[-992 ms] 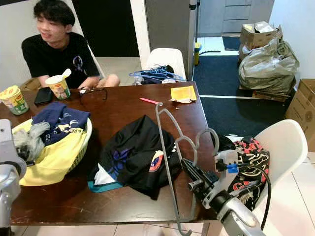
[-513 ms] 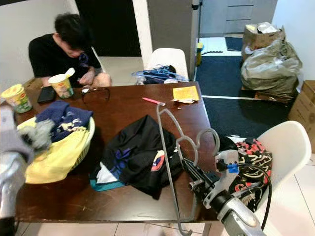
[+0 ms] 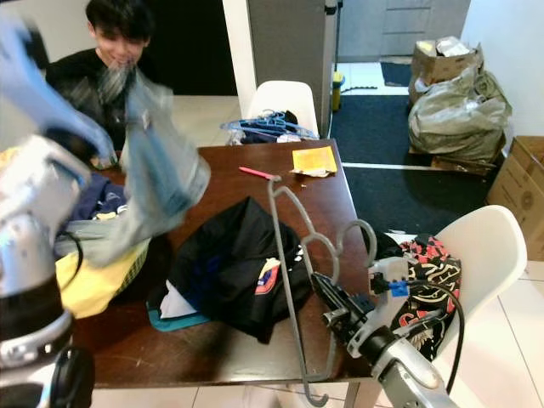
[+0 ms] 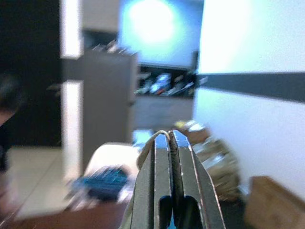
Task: Hang hanger
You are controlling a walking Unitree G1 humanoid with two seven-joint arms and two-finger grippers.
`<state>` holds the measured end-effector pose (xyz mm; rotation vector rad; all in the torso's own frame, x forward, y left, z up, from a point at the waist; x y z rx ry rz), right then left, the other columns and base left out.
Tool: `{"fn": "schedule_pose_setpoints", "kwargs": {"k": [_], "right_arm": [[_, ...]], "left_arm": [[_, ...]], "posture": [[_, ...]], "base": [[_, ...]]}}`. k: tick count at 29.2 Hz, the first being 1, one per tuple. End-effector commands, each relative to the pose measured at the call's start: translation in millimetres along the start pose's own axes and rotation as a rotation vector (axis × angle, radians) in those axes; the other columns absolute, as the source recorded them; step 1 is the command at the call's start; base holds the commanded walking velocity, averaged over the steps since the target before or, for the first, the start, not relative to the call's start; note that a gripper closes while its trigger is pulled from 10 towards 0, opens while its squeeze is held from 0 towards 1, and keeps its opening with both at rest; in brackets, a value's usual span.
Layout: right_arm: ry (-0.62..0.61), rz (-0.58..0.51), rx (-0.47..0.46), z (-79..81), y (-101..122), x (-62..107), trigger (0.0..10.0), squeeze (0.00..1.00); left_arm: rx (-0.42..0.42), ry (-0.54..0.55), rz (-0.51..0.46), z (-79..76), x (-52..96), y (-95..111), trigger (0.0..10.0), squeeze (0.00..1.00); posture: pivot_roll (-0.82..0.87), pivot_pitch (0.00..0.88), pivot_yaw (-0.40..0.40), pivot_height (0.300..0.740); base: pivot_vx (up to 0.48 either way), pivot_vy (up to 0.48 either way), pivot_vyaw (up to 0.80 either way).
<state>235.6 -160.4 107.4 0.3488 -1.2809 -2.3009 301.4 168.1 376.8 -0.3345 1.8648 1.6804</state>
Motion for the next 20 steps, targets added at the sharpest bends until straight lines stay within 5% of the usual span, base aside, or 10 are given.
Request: {"fn": "schedule_pose_setpoints", "kwargs": {"k": [1, 6, 8, 9, 11, 12, 15, 16, 17, 20], "right_arm": [[-0.011, 0.007, -0.006, -1.8, -5, -0.6, 10.0, 0.00], [-0.012, 0.004, -0.006, -1.3, -6, -1.6, 10.0, 0.00], [-0.011, 0.003, -0.008, -1.0, -6, -1.6, 10.0, 0.00], [-0.011, 0.003, -0.008, -1.0, -6, -1.6, 10.0, 0.00], [-0.007, 0.005, -0.013, -0.7, -6, -1.1, 10.0, 0.00], [-0.007, 0.005, -0.013, -0.7, -6, -1.1, 10.0, 0.00], [-0.001, 0.011, -0.019, -1.5, -7, -0.6, 10.0, 0.00], [-0.001, 0.011, -0.019, -1.5, -7, -0.6, 10.0, 0.00], [0.002, 0.016, -0.022, -2.2, -6, -0.2, 10.0, 0.00], [0.002, 0.017, -0.023, -2.5, -6, -0.1, 10.0, 0.00]], "left_arm": [[0.059, -0.031, -0.024, -4.1, -3.1, 4, 0.0, 0.00], [0.120, 0.008, -0.007, 5.6, 1.8, 1, 0.0, 0.00], [0.109, 0.150, 0.098, 31.7, 21.4, -23, 0.0, 0.00], [0.109, 0.150, 0.098, 31.7, 21.4, -23, 0.0, 0.00], [0.064, 0.354, 0.298, 64.0, 64.7, -64, 0.0, 0.00], [0.064, 0.354, 0.298, 64.0, 64.7, -64, 0.0, 0.00], [-0.031, 0.586, 0.514, 89.3, 128.0, -97, 0.0, 0.00], [-0.031, 0.586, 0.514, 89.3, 128.0, -97, 0.0, 0.00], [-0.099, 0.716, 0.584, 106.4, 160.4, -101, 0.0, 0.00], [-0.121, 0.758, 0.605, 112.6, 170.6, -102, 0.0, 0.00]], "posture": [[-0.02, 0.000, 0.063, 0.740], [-0.03, 0.000, 0.074, 0.740], [-0.02, 0.000, 0.072, 0.740], [-0.02, 0.000, 0.072, 0.740], [-0.01, 0.000, 0.065, 0.740], [-0.01, 0.000, 0.065, 0.740], [0.00, 0.000, 0.053, 0.740], [0.00, 0.000, 0.053, 0.740], [0.01, 0.000, 0.050, 0.740], [0.01, 0.000, 0.050, 0.740]], "base": [[0.000, 0.000, 0.00], [0.000, 0.000, 0.00], [0.000, 0.000, 0.00], [0.000, 0.000, 0.00], [0.000, 0.000, 0.00], [0.000, 0.000, 0.00], [0.000, 0.000, 0.00], [0.000, 0.000, 0.00], [0.000, 0.000, 0.00], [0.000, 0.000, 0.00]]}}
Point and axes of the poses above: a point about 5 cm out from each wrist's last joint towards the gripper, its own x axis pointing back from the gripper into the wrist, its own y axis along the axis of the wrist's last joint, z = x × y, the point moved 1 cm from there along -x, pointing out of the wrist towards the gripper, and after that the axes turned 11 degrees about -x, right-handed, at the moved point
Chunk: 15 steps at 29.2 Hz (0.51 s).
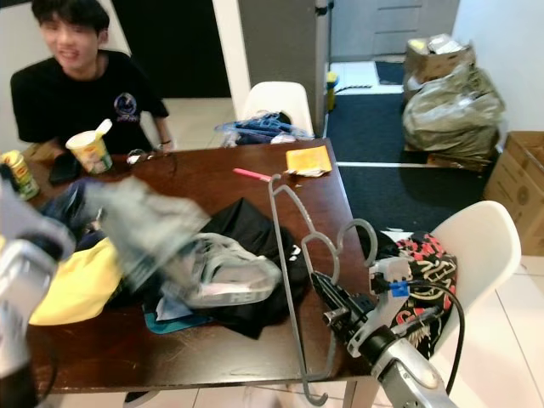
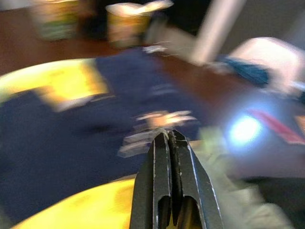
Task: Hang hanger
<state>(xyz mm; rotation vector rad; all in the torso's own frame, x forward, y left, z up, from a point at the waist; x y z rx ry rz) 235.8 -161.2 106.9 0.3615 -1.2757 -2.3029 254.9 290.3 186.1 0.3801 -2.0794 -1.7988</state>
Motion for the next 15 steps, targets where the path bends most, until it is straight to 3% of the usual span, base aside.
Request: {"fn": "schedule_pose_setpoints", "kwargs": {"k": [1, 2, 3, 4, 7, 8, 9, 10, 15], "right_arm": [[-0.006, 0.024, -0.022, -1.9, -6, -0.2, 10.0, 0.00], [-0.006, 0.024, -0.022, -1.9, -6, -0.2, 10.0, 0.00], [-0.005, 0.024, -0.022, -1.9, -5, -0.2, 10.0, 0.00], [-0.005, 0.024, -0.022, -1.9, -5, -0.2, 10.0, 0.00], [-0.005, 0.025, -0.022, -1.9, -4, -0.1, 10.0, 0.00], [-0.006, 0.024, -0.020, -2.0, -4, 0.2, 10.0, 0.00], [-0.007, 0.023, -0.020, -2.1, -4, 0.4, 10.0, 0.00], [-0.008, 0.022, -0.019, -2.2, -3, 0.6, 10.0, 0.00], [-0.009, 0.022, -0.018, -3.4, -3, 1.0, 10.0, 0.00]], "left_arm": [[-0.051, 0.078, -0.019, 14.8, 2.1, 2, 0.0, 0.00], [-0.051, 0.078, -0.019, 14.8, 2.1, 2, 0.0, 0.00], [-0.090, 0.137, -0.003, 28.0, 2.4, -2, 0.0, 0.00], [-0.090, 0.137, -0.003, 28.0, 2.4, -2, 0.0, 0.00], [-0.165, 0.240, 0.023, 53.6, 1.7, -8, 0.0, 0.00], [-0.177, 0.254, 0.023, 57.1, 1.6, -7, 2.7, 0.00], [-0.182, 0.261, 0.021, 58.9, 1.4, -6, 3.8, 0.00], [-0.197, 0.266, 0.018, 60.0, 1.6, -5, 10.0, 0.00], [-0.227, 0.265, -0.014, 58.4, 0.6, 2, 10.0, 0.01]], "posture": [[0.01, 0.000, 0.050, 0.740], [0.01, 0.000, 0.050, 0.740], [0.00, 0.000, 0.048, 0.740], [0.00, 0.000, 0.048, 0.740], [0.00, 0.000, 0.050, 0.740], [0.00, 0.000, 0.050, 0.740], [0.00, 0.000, 0.050, 0.740], [0.00, 0.000, 0.050, 0.740], [-0.01, 0.000, 0.055, 0.740]], "base": [[0.000, 0.000, 0.00], [0.000, 0.000, 0.00], [0.000, 0.000, 0.00], [0.000, 0.000, 0.00], [0.000, 0.000, 0.00], [0.000, 0.000, 0.00], [0.000, 0.000, 0.00], [0.000, 0.000, 0.00], [0.000, 0.000, 0.00]]}}
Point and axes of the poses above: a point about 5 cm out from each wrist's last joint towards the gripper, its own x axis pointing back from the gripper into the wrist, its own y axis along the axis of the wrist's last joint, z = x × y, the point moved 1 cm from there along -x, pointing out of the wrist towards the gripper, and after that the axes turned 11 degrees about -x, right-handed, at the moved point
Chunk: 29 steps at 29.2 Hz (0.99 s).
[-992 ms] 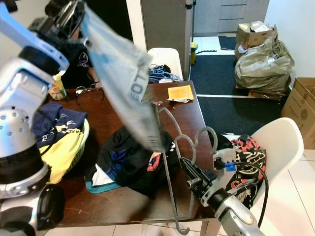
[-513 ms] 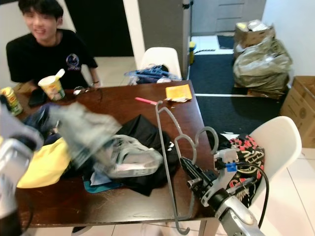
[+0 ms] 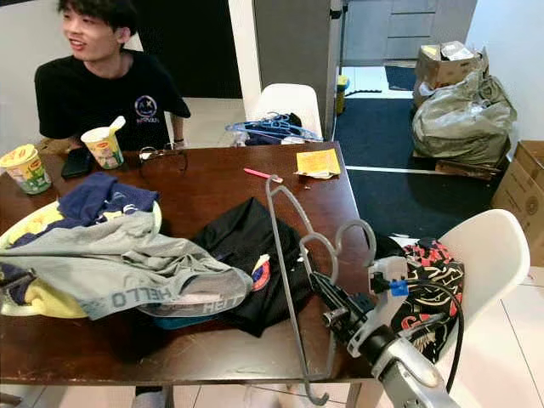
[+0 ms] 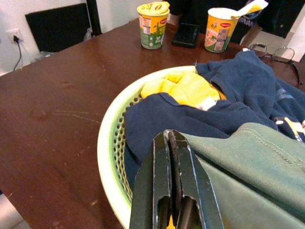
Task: Hang hanger
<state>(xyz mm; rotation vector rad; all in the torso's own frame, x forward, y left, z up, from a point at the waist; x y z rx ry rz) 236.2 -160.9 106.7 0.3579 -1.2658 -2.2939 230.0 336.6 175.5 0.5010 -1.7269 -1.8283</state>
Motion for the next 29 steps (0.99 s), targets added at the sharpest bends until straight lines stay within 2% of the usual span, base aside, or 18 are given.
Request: {"fn": "schedule_pose_setpoints", "kwargs": {"k": [1, 3, 4, 7, 10, 11, 12, 16, 17, 18, 20, 21, 22, 23, 25, 26, 27, 29], "right_arm": [[-0.015, 0.011, -0.013, -3.4, -3, 1.4, 10.0, 0.00], [-0.015, 0.011, -0.013, -3.4, -3, 1.4, 10.0, 0.00], [-0.015, 0.011, -0.013, -3.3, -3, 1.4, 10.0, 0.00], [-0.014, 0.011, -0.013, -3.0, -3, 1.2, 10.0, 0.00], [-0.014, 0.013, -0.014, -2.4, -2, 1.3, 10.0, 0.00], [-0.014, 0.013, -0.014, -2.4, -2, 1.3, 10.0, 0.00], [-0.014, 0.013, -0.014, -2.0, -2, 1.3, 10.0, 0.00], [-0.014, 0.014, -0.014, -1.8, -2, 1.4, 10.0, 0.00], [-0.014, 0.014, -0.015, -1.7, -2, 1.5, 10.0, 0.00], [-0.014, 0.014, -0.015, -1.7, -2, 1.5, 10.0, 0.00], [-0.013, 0.014, -0.016, -1.3, -3, 1.5, 10.0, 0.00], [-0.013, 0.014, -0.016, -1.3, -3, 1.5, 10.0, 0.00], [-0.013, 0.015, -0.017, -1.2, -3, 1.4, 10.0, 0.00], [-0.013, 0.016, -0.018, -1.2, -3, 1.4, 10.0, 0.00], [-0.013, 0.016, -0.018, -1.2, -3, 1.4, 10.0, 0.00], [-0.013, 0.016, -0.019, -1.1, -3, 1.3, 10.0, 0.00], [-0.012, 0.017, -0.019, -0.9, -4, 1.3, 10.0, 0.00], [-0.012, 0.017, -0.020, -0.9, -4, 1.4, 10.0, 0.00]], "left_arm": [[-0.031, 0.028, -0.027, 5.9, -2.0, 6, 10.0, 0.01], [-0.031, 0.028, -0.027, 5.9, -2.0, 6, 10.0, 0.01], [-0.032, 0.016, -0.045, 4.6, -2.2, 9, 10.0, 1.00], [-0.035, -0.007, -0.073, 1.8, -2.6, 14, 10.0, 1.00], [-0.119, -0.163, -0.237, -17.2, 2.0, 47, 10.0, 1.00], [-0.119, -0.163, -0.237, -17.2, 2.0, 47, 10.0, 1.00], [-0.174, -0.233, -0.315, -25.3, 6.7, 65, 10.0, 1.00], [-0.202, -0.326, -0.367, -35.8, 12.3, 77, 10.0, 1.00], [-0.256, -0.386, -0.404, -43.7, 17.4, 83, 10.0, 1.00], [-0.256, -0.386, -0.404, -43.7, 17.4, 83, 10.0, 1.00], [-0.514, -0.669, -0.477, -78.0, 42.9, 83, 10.0, 1.00], [-0.514, -0.669, -0.477, -78.0, 42.9, 83, 10.0, 1.00], [-0.642, -0.823, -0.478, -93.4, 58.0, 72, 10.0, 1.00], [-0.789, -0.963, -0.460, -103.0, 70.8, 55, 10.0, 0.82], [-0.789, -0.963, -0.460, -103.0, 70.8, 55, 10.0, 0.82], [-0.904, -1.058, -0.436, -106.5, 78.5, 41, 10.0, 0.46], [-0.980, -1.109, -0.416, -106.4, 81.9, 32, 10.0, 0.00], [-1.030, -1.141, -0.414, -106.6, 83.9, 29, 10.0, 0.00]], "posture": [[-0.01, 0.000, 0.055, 0.740], [-0.01, 0.000, 0.055, 0.740], [-0.01, 0.000, 0.055, 0.740], [-0.01, 0.000, 0.054, 0.740], [-0.01, 0.000, 0.055, 0.740], [-0.01, 0.000, 0.055, 0.740], [-0.01, 0.000, 0.055, 0.740], [-0.01, 0.000, 0.055, 0.740], [-0.01, 0.000, 0.055, 0.740], [-0.01, 0.000, 0.055, 0.740], [-0.01, 0.000, 0.056, 0.740], [-0.01, 0.000, 0.056, 0.740], [-0.01, 0.000, 0.056, 0.740], [-0.02, 0.000, 0.059, 0.740], [-0.02, 0.000, 0.059, 0.740], [-0.02, 0.000, 0.058, 0.740], [-0.02, 0.000, 0.059, 0.740], [-0.02, 0.000, 0.061, 0.740]], "base": [[0.000, 0.000, 0.00], [0.000, 0.000, 0.00], [0.000, 0.000, 0.00], [0.000, 0.000, 0.00], [0.000, 0.000, 0.00], [0.000, 0.000, 0.00], [0.000, 0.000, 0.00], [0.000, 0.000, 0.00], [0.000, 0.000, 0.00], [0.000, 0.000, 0.00], [0.000, 0.000, 0.00], [0.000, 0.000, 0.00], [0.000, 0.000, 0.00], [0.000, 0.000, 0.00], [0.000, 0.000, 0.00], [0.000, 0.000, 0.00], [0.000, 0.000, 0.00], [0.000, 0.000, 0.00]]}}
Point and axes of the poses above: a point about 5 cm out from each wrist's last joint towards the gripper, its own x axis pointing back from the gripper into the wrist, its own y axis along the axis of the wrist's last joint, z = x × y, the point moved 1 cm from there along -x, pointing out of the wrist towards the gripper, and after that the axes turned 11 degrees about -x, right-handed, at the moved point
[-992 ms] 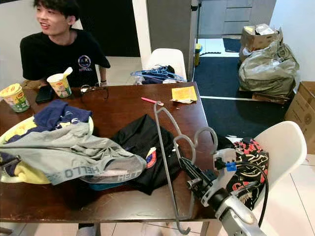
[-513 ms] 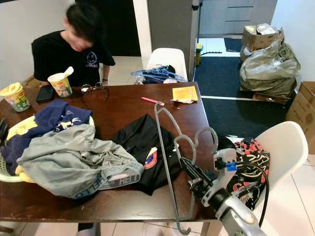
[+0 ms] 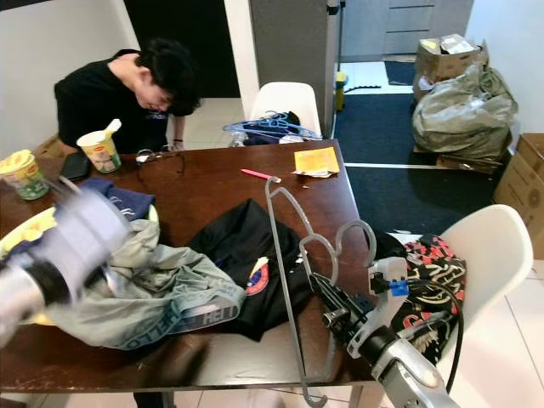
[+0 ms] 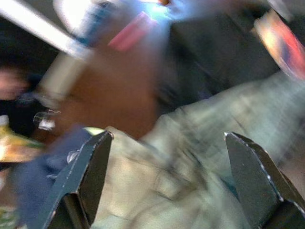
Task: Hang hanger
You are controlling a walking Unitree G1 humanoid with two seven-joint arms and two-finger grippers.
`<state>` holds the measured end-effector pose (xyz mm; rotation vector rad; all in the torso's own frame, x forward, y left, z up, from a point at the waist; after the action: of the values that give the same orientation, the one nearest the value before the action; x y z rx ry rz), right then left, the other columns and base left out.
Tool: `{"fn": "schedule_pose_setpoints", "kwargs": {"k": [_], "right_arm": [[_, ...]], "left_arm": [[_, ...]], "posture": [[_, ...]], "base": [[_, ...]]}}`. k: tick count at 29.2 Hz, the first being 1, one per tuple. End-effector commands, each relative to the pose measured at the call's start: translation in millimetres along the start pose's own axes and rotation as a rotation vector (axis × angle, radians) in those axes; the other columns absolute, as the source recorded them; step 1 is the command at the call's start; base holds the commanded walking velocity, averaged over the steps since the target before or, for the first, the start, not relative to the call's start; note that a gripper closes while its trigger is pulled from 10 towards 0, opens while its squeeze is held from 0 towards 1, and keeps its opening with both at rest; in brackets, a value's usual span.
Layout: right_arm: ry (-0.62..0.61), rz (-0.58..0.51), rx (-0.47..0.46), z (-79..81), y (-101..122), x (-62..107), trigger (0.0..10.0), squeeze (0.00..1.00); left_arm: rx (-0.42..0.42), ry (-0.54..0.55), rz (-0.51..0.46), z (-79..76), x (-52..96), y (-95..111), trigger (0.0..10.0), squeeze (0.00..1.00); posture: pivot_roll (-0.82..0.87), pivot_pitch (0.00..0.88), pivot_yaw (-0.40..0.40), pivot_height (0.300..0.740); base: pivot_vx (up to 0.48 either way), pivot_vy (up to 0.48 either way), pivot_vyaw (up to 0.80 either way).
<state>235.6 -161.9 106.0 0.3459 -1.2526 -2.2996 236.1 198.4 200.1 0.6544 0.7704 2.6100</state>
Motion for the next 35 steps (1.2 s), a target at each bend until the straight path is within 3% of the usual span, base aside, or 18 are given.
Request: {"fn": "schedule_pose_setpoints", "kwargs": {"k": [1, 6, 9, 12, 14, 15, 17, 25, 27, 35], "right_arm": [[-0.008, 0.013, -0.008, 0.0, -3, 0.3, 10.0, 0.00], [-0.007, 0.013, -0.009, 0.2, -3, 0.5, 10.0, 0.00], [-0.008, 0.010, -0.006, 0.8, -2, 1.1, 10.0, 0.00], [-0.009, 0.010, -0.006, 0.7, -1, 1.3, 10.0, 0.00], [-0.009, 0.011, -0.006, 0.5, -1, 1.3, 10.0, 0.00], [-0.009, 0.013, -0.007, -0.1, -1, 0.6, 10.0, 0.00], [-0.009, 0.014, -0.006, -0.2, -1, 0.2, 10.0, 0.00], [-0.014, 0.011, -0.002, 0.1, -1, 1.0, 10.0, 0.00], [-0.016, 0.010, -0.002, 0.1, -1, 1.2, 10.0, 0.00], [-0.019, 0.007, -0.001, 1.1, -1, 2.2, 10.0, 0.00]], "left_arm": [[-0.067, -0.022, 0.011, 2.6, 1.8, 0, 10.0, 0.00], [-0.079, -0.007, -0.016, 4.2, -3.8, 3, 10.0, 0.00], [-0.097, -0.021, -0.068, -9.2, -22.3, 5, 10.0, 0.00], [-0.096, -0.034, -0.083, -13.1, -25.9, 6, 10.0, 0.00], [-0.085, -0.068, -0.106, -19.0, -30.0, 9, 10.0, 0.00], [-0.059, -0.173, -0.153, -35.0, -38.8, 16, 10.0, 0.00], [-0.057, -0.225, -0.163, -43.4, -44.2, 18, 10.0, 0.00], [-0.054, -0.316, -0.159, -62.3, -58.6, 16, 10.0, 0.00], [-0.095, -0.333, -0.131, -66.4, -65.7, 11, 10.0, 0.00], [-0.158, -0.310, -0.068, -63.2, -73.1, -3, 10.0, 0.00]], "posture": [[-0.02, 0.000, 0.061, 0.740], [-0.02, 0.000, 0.061, 0.740], [-0.03, 0.000, 0.062, 0.740], [-0.03, 0.000, 0.062, 0.740], [-0.03, 0.000, 0.061, 0.740], [-0.04, 0.000, 0.060, 0.740], [-0.04, 0.000, 0.061, 0.740], [-0.05, 0.000, 0.065, 0.740], [-0.05, 0.000, 0.065, 0.740], [-0.06, 0.000, 0.068, 0.740]], "base": [[0.000, 0.000, 0.00], [0.000, 0.000, 0.00], [0.000, 0.000, 0.00], [0.000, 0.000, 0.00], [0.000, 0.000, 0.00], [0.000, 0.000, 0.00], [0.000, 0.000, 0.00], [0.000, 0.000, 0.00], [0.000, 0.000, 0.00], [0.000, 0.000, 0.00]]}}
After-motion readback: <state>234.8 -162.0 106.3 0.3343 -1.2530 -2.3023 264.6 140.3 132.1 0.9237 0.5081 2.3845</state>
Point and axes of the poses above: a point about 5 cm out from each wrist's last joint towards the gripper, its own x axis pointing back from the gripper into the wrist, its own y axis along the axis of the wrist's last joint, z = x × y, the point moved 1 cm from there along -x, pointing out of the wrist towards the gripper, and after that the axes turned 11 degrees about -x, right-handed, at the moved point
